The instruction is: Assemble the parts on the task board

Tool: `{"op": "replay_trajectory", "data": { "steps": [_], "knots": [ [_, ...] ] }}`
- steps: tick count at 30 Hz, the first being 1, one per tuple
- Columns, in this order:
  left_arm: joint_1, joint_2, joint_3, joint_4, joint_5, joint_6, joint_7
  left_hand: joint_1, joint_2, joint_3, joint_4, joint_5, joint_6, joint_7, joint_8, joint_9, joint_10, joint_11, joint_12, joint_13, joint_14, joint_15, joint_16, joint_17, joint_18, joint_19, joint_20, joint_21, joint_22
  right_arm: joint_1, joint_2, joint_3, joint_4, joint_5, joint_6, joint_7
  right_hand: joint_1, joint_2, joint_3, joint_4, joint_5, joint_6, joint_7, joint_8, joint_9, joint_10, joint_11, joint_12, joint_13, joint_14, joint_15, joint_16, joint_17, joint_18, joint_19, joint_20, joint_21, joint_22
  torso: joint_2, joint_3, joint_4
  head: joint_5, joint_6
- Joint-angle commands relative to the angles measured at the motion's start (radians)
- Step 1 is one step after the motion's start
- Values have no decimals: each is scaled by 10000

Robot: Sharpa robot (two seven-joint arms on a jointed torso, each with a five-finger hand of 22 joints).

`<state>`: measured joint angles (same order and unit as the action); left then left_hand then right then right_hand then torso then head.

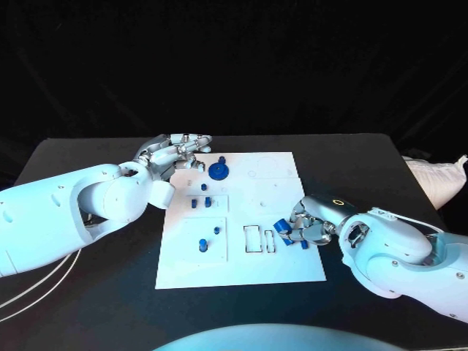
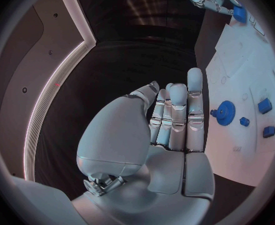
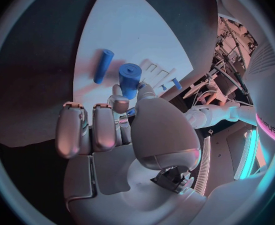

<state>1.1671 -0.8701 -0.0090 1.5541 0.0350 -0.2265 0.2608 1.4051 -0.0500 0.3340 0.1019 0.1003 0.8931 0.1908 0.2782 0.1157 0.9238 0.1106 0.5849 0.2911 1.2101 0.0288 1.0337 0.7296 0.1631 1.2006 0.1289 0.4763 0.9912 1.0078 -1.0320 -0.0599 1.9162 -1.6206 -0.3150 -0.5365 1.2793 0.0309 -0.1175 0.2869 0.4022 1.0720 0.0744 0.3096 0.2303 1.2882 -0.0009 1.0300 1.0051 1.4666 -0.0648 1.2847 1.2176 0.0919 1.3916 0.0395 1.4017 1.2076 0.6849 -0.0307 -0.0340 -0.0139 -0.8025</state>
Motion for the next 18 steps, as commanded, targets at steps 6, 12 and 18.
{"op": "replay_trajectory", "data": {
  "steps": [6, 12, 18],
  "knots": [
    [-3, 33, 6, 0, -59, 71, 95, -12, -24, -35, -15, -25, -54, -18, 34, -9, -62, -17, 59, -16, -82, 4, -35, -7, 192, -21, 7, -59, -11, 81, -103, 33, 324, 1301, -1769, 445, 235, 39, -1, -67, 127, -26, -60, 17, 193, 64, -70, -70, -26, 496, -100, 16, -23, -169, 45, -38, 30, -29, 8, 4, 20, -5, 12],
    [-3, 37, 6, 0, -59, 79, 95, -12, -24, -35, -15, -25, -54, -18, 34, -9, -62, -17, 59, -16, -82, 4, -35, -7, 192, -21, 7, -59, -11, 98, 29, 38, 393, 1683, -1537, 374, 211, 13, -45, -35, 133, -53, -41, 1, 210, 28, -57, -138, -66, 484, -94, -15, -60, -161, 21, -38, 13, -70, 9, -6, 9, 19, -9],
    [-3, 62, 6, 3, -59, 94, 88, -12, -24, -35, -15, -25, -54, -18, 34, -9, -62, -17, 59, -16, -82, 4, -35, -7, 192, -21, 7, -59, -11, 98, 370, 37, 295, 2009, -308, 131, -2, -113, -284, 21, -70, -157, 23, -66, 267, -170, 5, -493, -311, 419, -45, -183, -246, -112, -130, -5, -114, -325, 1, -17, 21, 27, -41]
  ]
}}
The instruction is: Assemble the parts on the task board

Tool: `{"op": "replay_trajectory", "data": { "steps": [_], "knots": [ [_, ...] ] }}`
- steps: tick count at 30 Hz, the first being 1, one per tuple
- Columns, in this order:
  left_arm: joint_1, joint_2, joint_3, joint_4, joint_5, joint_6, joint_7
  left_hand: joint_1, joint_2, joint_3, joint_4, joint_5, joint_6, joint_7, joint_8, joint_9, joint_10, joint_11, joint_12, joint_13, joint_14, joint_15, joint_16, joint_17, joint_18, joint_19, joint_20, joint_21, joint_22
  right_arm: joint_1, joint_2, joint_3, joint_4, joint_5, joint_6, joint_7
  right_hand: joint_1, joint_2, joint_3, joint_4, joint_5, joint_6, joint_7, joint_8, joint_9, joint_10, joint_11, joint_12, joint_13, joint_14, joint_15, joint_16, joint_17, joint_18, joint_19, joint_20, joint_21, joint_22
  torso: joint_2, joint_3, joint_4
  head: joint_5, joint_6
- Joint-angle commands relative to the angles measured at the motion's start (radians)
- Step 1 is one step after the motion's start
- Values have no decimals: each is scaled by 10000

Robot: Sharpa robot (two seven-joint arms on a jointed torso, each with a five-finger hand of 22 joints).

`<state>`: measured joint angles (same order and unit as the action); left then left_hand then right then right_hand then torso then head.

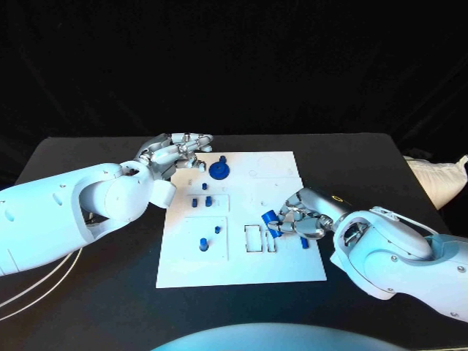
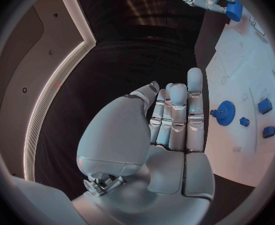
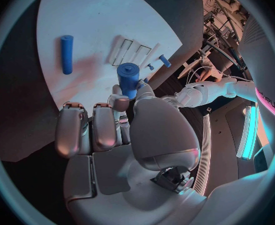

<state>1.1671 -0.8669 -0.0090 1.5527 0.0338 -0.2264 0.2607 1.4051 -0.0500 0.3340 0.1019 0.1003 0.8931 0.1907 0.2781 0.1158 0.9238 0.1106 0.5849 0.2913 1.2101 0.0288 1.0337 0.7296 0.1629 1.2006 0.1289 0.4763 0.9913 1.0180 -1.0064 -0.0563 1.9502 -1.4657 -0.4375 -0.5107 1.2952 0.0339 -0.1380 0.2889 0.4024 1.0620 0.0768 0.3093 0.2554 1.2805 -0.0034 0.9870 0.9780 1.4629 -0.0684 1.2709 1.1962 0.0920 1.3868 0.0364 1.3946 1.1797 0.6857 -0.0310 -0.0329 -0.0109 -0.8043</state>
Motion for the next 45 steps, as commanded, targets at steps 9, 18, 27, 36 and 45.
{"op": "replay_trajectory", "data": {
  "steps": [9, 18, 27, 36, 45],
  "knots": [
    [-2, 64, 6, 20, -48, 124, 55, -5, -27, -39, -19, -25, -69, -13, 39, -14, -75, -13, 61, -22, -86, 4, -39, -17, 193, -18, 7, -63, -15, -60, 631, -5, -285, 528, 1593, -323, -160, -226, -170, -25, -151, -81, 8, -79, 48, -118, 40, -114, -44, 449, 2, -48, -28, -108, -101, 41, -57, -63, -13, -13, -2, 10, -30],
    [-2, 52, 6, 9, -48, 149, -11, -1, -28, -41, -22, -25, -79, -11, 42, -16, -84, -11, 61, -25, -88, 5, -41, -22, 193, -17, 7, -65, -17, -100, 896, -9, -491, 394, 1585, -553, -168, -225, -184, -20, -173, -78, 9, -79, 57, -109, 41, -104, -25, 452, 4, -34, -11, -112, -93, 44, -49, -43, -7, 0, -4, 29, -22],
    [-2, 81, 6, 2, -48, 165, -40, 7, -29, -41, -28, -24, -84, -10, 47, -17, -88, -11, 64, -27, -85, 6, -35, -15, 193, -16, 8, -68, -19, -115, 1040, -11, -594, 298, 1456, -585, -392, -74, -303, 29, -83, -36, -6, -69, 136, -17, 37, -14, 126, 471, 3, 19, 52, -125, -58, 54, -12, 37, -6, -3, 8, 39, -5],
    [-2, 91, 6, -2, -48, 177, -62, 18, -28, -40, -35, -23, -89, -10, 52, -18, -92, -11, 67, -29, -89, 5, -40, -24, 193, -15, 8, -70, -20, -117, 1084, -12, -583, 294, 1695, -444, -1382, 160, -814, 36, -74, 88, -73, -11, 336, 188, -16, 171, 460, 503, -35, 134, 184, -150, 15, 25, 69, 190, -3, -6, -5, 58, -18],
    [-1, 92, 6, 13, -48, 195, -85, 18, -28, -40, -35, -23, -89, -10, 52, -18, -92, -11, 67, -29, -89, 5, -40, -24, 193, -15, 8, -70, -20, -117, 998, -12, -497, 93, 1434, -219, -2291, 243, -1366, 43, -743, 96, -92, 31, 526, 197, -28, 52, 533, 488, -48, 107, 157, -147, -3, 8, 64, 183, -3, -5, -14, 67, -5]
  ]
}}
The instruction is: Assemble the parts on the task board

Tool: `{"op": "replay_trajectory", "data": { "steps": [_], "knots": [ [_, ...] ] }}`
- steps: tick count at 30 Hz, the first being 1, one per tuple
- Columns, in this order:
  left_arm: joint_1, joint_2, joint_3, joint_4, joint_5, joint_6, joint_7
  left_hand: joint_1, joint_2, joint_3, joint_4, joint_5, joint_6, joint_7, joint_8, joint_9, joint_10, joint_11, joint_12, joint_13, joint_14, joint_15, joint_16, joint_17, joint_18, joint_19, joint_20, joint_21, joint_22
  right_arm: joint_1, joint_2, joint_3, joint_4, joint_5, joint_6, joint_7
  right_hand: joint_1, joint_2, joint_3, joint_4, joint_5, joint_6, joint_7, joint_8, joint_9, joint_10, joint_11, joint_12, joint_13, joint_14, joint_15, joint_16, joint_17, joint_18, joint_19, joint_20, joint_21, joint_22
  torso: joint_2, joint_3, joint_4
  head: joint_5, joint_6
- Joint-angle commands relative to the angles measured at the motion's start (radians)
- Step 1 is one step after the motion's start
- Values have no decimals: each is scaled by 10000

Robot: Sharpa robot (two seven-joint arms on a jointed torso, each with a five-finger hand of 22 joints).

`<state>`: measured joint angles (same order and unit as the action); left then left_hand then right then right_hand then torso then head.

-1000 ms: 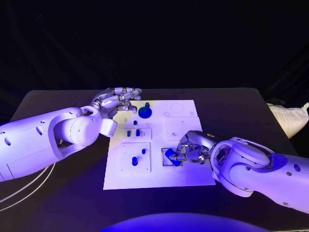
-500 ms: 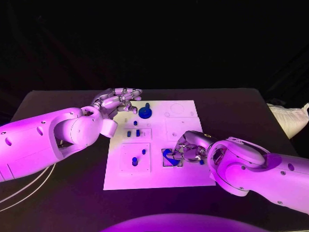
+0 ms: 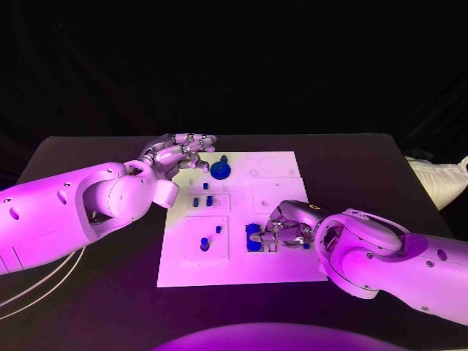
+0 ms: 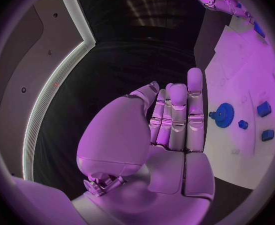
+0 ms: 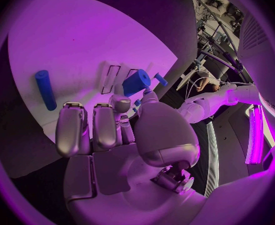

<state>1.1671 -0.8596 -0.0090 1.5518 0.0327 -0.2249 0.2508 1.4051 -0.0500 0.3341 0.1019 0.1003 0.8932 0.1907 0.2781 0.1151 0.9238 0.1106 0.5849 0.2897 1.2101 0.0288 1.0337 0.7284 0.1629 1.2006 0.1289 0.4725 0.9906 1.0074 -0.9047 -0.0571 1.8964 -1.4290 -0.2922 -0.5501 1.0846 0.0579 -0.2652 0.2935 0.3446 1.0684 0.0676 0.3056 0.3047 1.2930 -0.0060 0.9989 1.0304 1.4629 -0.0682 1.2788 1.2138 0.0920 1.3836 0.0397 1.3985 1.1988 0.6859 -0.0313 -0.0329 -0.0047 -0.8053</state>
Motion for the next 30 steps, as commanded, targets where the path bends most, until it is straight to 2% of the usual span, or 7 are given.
{"op": "replay_trajectory", "data": {
  "steps": [1, 11, 16, 21, 24, 26, 30],
  "knots": [
    [-1, 18, 6, 22, -37, 184, 13, 18, -28, -40, -35, -23, -90, -10, 52, -11, -92, -11, 67, -13, -90, 5, -41, -13, 193, -15, 8, -31, -14, -11, -27, -3, 50, -291, -57, 200, -256, 1, -137, -3, -239, 28, 1, 69, 48, 72, -3, -81, 13, 486, -49, 23, -24, -147, 26, -25, 23, -11, -5, 2, -12, 8, 8],
    [-1, 6, 6, 12, -37, 205, -7, 18, -28, -40, -35, -23, -90, -10, 52, -11, -92, -11, 67, -13, -90, 5, -41, -13, 193, -15, 8, -31, -14, -12, -188, -2, 180, -313, -286, 847, -270, 38, -199, -53, -433, 25, -6, 84, 122, 107, -8, -72, 95, 491, -51, 40, -1, -151, 35, -25, 33, 15, -4, 9, -9, 5, 4],
    [-1, 3, 6, 6, -37, 214, -13, 18, -28, -40, -35, -23, -90, -10, 52, -11, -92, -11, 67, -13, -90, 5, -41, -13, 193, -15, 8, -31, -14, -12, -223, -2, 176, -81, -22, 1157, 688, 37, -24, -364, -386, -20, -11, 86, 217, 107, -14, -132, 153, 491, -58, 42, 5, -146, 22, -33, 24, 3, -10, -2, -3, -4, 5],
    [-1, 15, 6, 1, -37, 231, -22, 18, -28, -40, -35, -23, -90, -10, 52, -11, -92, -11, 67, -13, -90, 5, -41, -13, 193, -15, 8, -31, -14, -12, -158, -3, 147, -125, 266, 1218, 1972, 124, 286, -977, -865, -63, -12, 79, 304, 89, -30, -221, 191, 485, -75, 24, -9, -144, 10, -43, 12, -7, -4, 3, 16, -29, 17],
    [-1, 28, 6, -7, -37, 241, -25, 18, -28, -40, -35, -23, -90, -10, 52, -11, -92, -11, 67, -13, -90, 5, -41, -13, 193, -15, 8, -31, -14, -13, -121, -3, 107, -368, 312, 1066, 2465, 324, 506, -1212, -1256, -65, -30, 75, 334, 95, -48, -254, 209, 487, -91, 32, 5, -146, 17, -55, 17, 8, -3, 1, 38, -33, 23],
    [-1, 30, 6, -9, -37, 243, -28, 18, -28, -40, -35, -23, -90, -10, 52, -11, -92, -11, 67, -13, -90, 5, -41, -13, 193, -15, 8, -31, -14, -13, -106, -2, 54, -427, 318, 932, 2671, 471, 647, -1299, -1594, -59, -38, 73, 353, 116, -57, -259, 233, 495, -96, 58, 37, -153, 36, -65, 32, 43, -1, -5, 30, -25, 18],
    [-1, 31, 6, -9, -37, 236, -35, 18, -28, -40, -35, -23, -90, -10, 52, -11, -92, -11, 67, -13, -90, 5, -41, -13, 193, -15, 8, -31, -14, -13, -48, -2, -40, -348, 369, 770, 2700, 551, 701, -1297, -1608, -49, -42, 74, 362, 142, -59, -233, 268, 501, -96, 83, 67, -158, 48, -66, 43, 66, 3, -6, 26, -23, 14]
  ]
}}
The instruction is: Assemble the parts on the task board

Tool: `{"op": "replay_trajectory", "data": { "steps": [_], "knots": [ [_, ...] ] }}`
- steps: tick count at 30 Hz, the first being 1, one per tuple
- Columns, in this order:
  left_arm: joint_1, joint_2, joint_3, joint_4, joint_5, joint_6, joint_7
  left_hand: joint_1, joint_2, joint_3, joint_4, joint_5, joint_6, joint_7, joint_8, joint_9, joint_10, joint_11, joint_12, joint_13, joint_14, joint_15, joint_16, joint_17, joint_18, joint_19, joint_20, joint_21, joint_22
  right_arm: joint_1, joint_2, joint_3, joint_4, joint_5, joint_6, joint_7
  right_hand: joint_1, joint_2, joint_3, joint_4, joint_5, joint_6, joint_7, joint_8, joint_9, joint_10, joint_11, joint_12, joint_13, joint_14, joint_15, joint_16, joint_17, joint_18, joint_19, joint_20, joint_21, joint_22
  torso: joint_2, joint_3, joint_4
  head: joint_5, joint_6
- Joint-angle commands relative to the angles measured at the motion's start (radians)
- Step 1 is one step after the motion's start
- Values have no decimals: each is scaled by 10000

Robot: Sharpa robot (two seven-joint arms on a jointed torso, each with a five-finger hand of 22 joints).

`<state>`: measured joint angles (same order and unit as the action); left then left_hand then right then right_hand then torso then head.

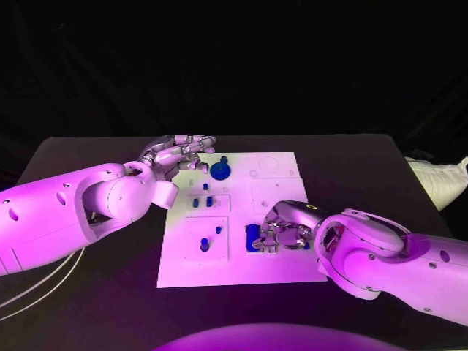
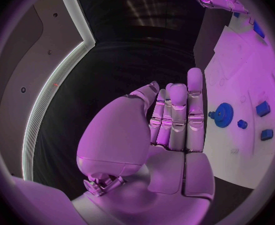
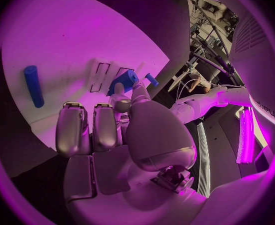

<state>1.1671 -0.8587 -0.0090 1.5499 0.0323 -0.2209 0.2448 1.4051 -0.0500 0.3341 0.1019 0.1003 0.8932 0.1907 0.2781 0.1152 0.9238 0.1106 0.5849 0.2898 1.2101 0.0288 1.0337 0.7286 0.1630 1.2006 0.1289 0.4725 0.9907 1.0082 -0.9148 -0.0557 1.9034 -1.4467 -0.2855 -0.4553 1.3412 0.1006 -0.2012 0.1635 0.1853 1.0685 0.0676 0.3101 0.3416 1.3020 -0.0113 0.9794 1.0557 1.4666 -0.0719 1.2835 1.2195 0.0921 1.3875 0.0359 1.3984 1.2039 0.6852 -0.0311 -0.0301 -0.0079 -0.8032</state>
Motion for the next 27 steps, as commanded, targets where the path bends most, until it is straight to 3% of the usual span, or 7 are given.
{"op": "replay_trajectory", "data": {
  "steps": [1, 7, 13, 27],
  "knots": [
    [-1, 24, 6, 13, -34, 194, 20, 18, -28, -40, -35, -23, -90, -10, 52, -12, -92, -11, 67, -14, -90, 5, -40, -14, 192, -15, 8, -31, -15, -20, 81, -16, -141, -137, 327, -209, 131, 140, 69, 11, -3, -50, -42, 29, -5, 57, -5, -34, 21, 465, -59, 39, 12, -159, 8, -28, 43, 14, 12, -8, 4, 3, 1],
    [-1, 37, 6, 26, -51, 212, -6, 6, -23, -51, -24, -24, -103, -2, 66, -15, -103, -3, 75, -21, -97, 11, -45, -25, 190, -13, 10, -39, -20, -24, 219, -16, -266, 24, 612, -189, 191, 208, 138, -7, 60, -52, -55, 25, 7, 81, -15, -18, 53, 468, -63, 50, 26, -158, 5, -30, 41, 11, 17, 7, 20, 34, -23],
    [-1, 21, 5, 27, -59, 217, -16, 6, -23, -51, -24, -24, -103, -2, 66, -15, -103, -3, 75, -21, -97, 11, -45, -25, 190, -13, 10, -39, -20, -26, 212, -16, -282, 63, 784, -132, 374, 244, 250, -119, 39, -47, -79, 28, 30, 110, -36, 8, 103, 473, -79, 77, 61, -164, 19, -39, 57, 48, 13, -4, -1, 48, -52],
    [-1, -17, 4, 25, -62, 229, -23, 6, -23, -51, -24, -24, -103, -2, 66, -15, -103, -3, 75, -21, -97, 11, -45, -25, 190, -13, 10, -39, -20, -30, -19, -17, -190, 22, 795, -67, 543, 269, 356, -230, 11, -46, -92, 27, 49, 127, -50, 14, 136, 477, -90, 101, 91, -169, 28, -51, 67, 73, 12, 1, 7, 38, -54]
  ]
}}
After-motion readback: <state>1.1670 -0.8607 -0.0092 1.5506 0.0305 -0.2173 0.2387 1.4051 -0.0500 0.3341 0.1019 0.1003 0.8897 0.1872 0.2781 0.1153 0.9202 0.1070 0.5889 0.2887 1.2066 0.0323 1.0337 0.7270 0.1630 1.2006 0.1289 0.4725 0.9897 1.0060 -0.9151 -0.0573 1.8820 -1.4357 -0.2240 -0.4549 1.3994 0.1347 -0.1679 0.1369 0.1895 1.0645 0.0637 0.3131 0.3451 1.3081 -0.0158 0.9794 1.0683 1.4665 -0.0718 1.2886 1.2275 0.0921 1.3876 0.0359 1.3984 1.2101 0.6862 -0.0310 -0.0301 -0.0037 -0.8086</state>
